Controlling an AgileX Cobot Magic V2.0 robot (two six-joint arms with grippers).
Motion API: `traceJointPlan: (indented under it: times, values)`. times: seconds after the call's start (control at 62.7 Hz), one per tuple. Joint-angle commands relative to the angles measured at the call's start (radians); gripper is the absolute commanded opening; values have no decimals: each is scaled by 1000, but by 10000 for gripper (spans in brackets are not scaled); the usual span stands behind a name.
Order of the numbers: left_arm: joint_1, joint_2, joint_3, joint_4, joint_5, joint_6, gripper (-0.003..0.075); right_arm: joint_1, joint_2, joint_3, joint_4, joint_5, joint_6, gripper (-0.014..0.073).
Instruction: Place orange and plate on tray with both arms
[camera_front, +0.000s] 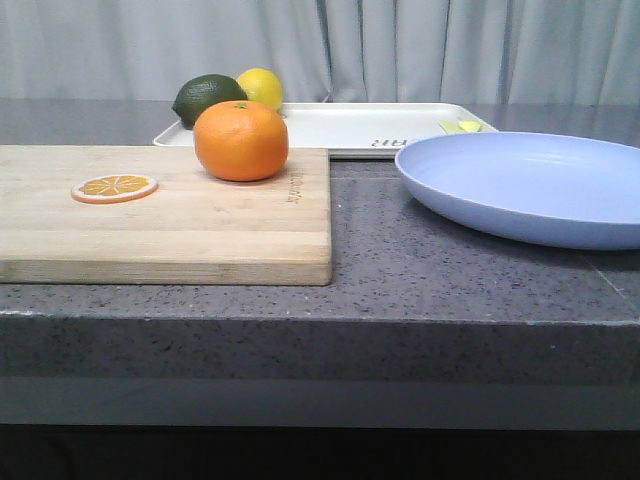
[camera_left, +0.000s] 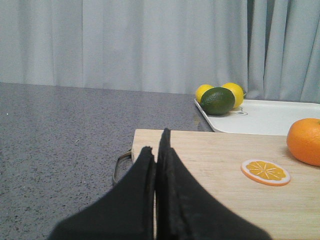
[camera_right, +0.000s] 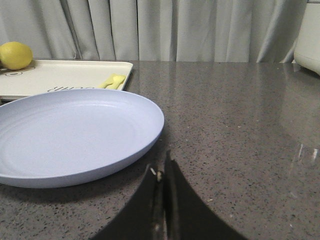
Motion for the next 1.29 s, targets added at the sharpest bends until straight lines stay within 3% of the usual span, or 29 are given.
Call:
traceJointPlan:
  times: [0.0, 0.686, 0.893, 1.085, 1.276]
  values:
    - [3, -18, 27, -6, -86, -9, -20, -5, -19, -23, 0, -75, -7, -66]
    - [3, -18, 27, -6, -97, -9, -20, -5, -19, -23, 0, -75, -7, -66]
    - [3, -18, 22, -8, -151, -9, -20, -5, -19, -24, 0, -142, -7, -66]
    - [3, -14, -127, -27, -16, -9, -20, -5, -18, -129, 0, -102, -7, -66]
    - [3, 63, -390, -21, 199, -9, -20, -5, 16, -359, 0, 76, -8, -66]
